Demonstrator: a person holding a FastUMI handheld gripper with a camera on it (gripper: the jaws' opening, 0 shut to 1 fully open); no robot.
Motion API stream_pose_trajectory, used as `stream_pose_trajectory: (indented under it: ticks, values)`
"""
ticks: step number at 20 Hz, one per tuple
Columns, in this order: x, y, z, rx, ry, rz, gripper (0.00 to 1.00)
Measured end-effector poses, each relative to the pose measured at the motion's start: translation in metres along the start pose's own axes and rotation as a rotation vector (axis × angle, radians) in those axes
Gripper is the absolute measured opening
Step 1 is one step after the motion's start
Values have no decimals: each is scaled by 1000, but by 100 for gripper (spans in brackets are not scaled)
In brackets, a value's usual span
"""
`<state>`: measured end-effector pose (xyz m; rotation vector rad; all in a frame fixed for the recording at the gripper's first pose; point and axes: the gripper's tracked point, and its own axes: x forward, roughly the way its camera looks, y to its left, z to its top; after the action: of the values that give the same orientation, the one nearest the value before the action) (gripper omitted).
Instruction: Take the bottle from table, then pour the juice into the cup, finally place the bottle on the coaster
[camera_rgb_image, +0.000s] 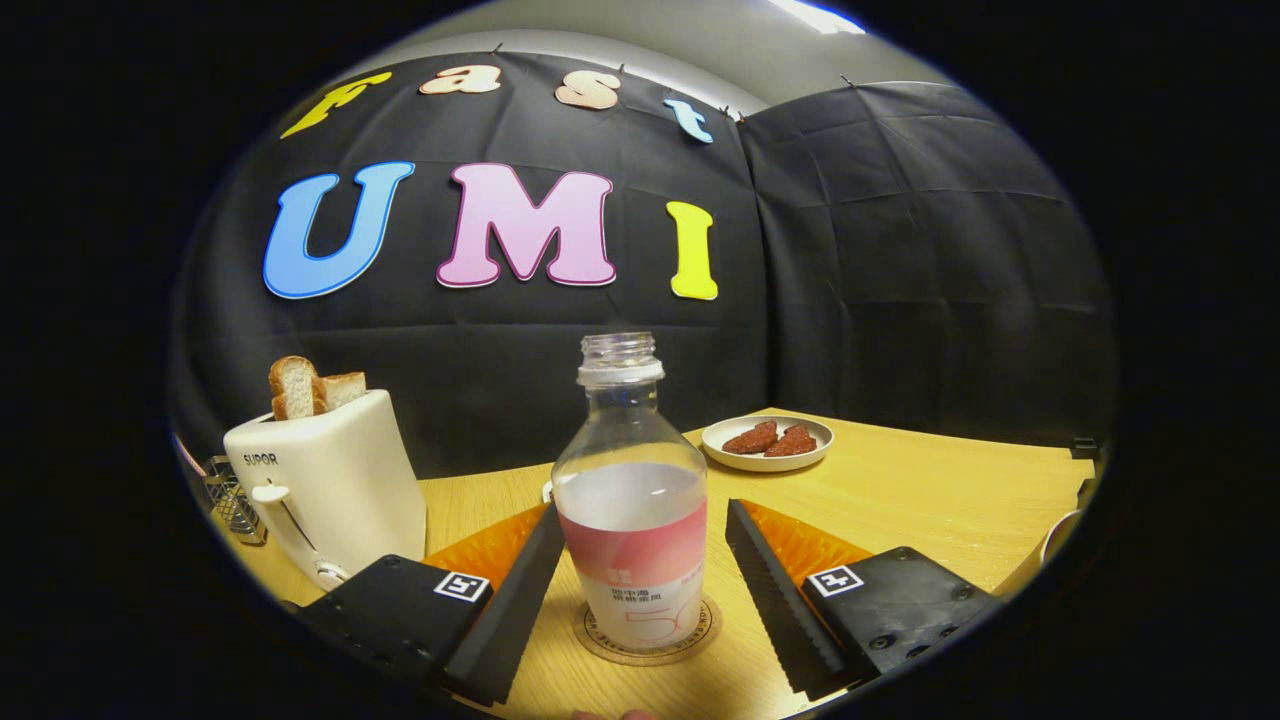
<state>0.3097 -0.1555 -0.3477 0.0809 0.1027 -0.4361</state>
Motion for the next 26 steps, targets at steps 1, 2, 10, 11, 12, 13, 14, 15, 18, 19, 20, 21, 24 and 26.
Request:
stream_pose_trajectory:
  ticks: [1, 2, 10, 11, 12, 13, 14, 15, 18, 19, 20, 21, 24, 26]
  values:
    - [-3, 0, -1, 2, -1, 5, 99]
    - [-6, -1, 1, 3, -1, 8, 99]
    - [-67, 6, 8, -56, 27, 84, 99]
    - [-77, 4, 16, -60, 26, 96, 99]
    - [-87, 4, 25, -63, 23, 111, 99]
    - [-98, 5, 35, -59, 19, 129, 99]
    - [-109, 5, 48, -52, 16, 144, 99]
    - [-119, 4, 59, -46, 12, 162, 99]
    - [-150, -2, 99, -75, -6, 190, 98]
    - [-159, -3, 113, -80, -18, 205, 99]
    - [-169, -2, 127, -82, -27, 226, 98]
    - [-179, -2, 142, -77, -34, 248, 98]
    - [-199, 4, 173, -49, -29, 311, 98]
    - [-212, 5, 194, -50, -35, 343, 98]
